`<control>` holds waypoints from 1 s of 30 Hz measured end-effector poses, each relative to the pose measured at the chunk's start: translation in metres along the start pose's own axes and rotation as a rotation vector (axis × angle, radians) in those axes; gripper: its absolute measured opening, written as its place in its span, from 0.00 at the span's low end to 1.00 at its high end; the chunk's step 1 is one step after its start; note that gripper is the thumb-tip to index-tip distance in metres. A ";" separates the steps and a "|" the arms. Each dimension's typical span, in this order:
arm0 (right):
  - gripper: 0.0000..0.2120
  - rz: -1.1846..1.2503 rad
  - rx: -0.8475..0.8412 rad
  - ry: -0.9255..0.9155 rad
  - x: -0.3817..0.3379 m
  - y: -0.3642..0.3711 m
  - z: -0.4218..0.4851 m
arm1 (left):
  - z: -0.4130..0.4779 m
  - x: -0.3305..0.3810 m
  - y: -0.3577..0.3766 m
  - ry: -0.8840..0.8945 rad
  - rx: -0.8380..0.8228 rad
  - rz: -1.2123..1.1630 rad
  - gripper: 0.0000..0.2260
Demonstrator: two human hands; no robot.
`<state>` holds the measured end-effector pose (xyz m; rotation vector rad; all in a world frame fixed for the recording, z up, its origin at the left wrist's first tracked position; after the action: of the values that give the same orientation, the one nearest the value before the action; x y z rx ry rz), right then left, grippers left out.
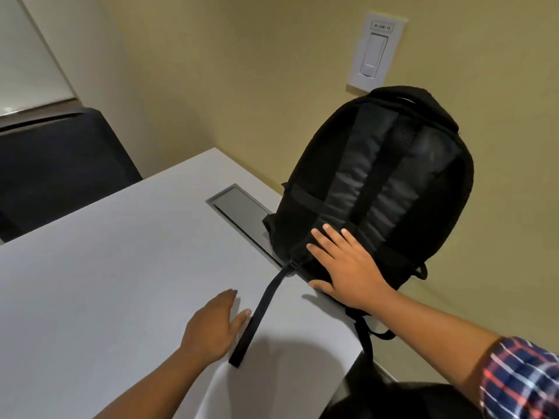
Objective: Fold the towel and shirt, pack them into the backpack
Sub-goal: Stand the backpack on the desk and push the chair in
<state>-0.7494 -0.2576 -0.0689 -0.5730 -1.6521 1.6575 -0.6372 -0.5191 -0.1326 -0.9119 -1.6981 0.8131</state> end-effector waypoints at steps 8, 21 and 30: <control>0.40 -0.230 -0.285 -0.054 0.008 0.088 0.001 | -0.050 -0.086 0.086 -0.238 -0.165 0.120 0.30; 0.38 -0.380 -0.327 0.016 0.037 0.106 0.039 | -0.052 -0.089 0.105 -0.290 -0.128 0.055 0.31; 0.40 -0.371 -0.327 0.028 0.031 0.108 0.039 | -0.055 -0.083 0.099 -0.304 -0.141 0.031 0.31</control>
<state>-0.8176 -0.2522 -0.1660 -0.4085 -1.8905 1.1195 -0.5477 -0.5374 -0.2389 -0.9475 -2.0307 0.8966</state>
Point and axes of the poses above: each hand's wrist, its own z-axis towards the middle knuckle, its own y-axis out of the palm, x = y × z, the point moved 2 cm from there along z, towards the middle knuckle, and after that the axes turned 2 degrees about -y, right-handed, at the moved point
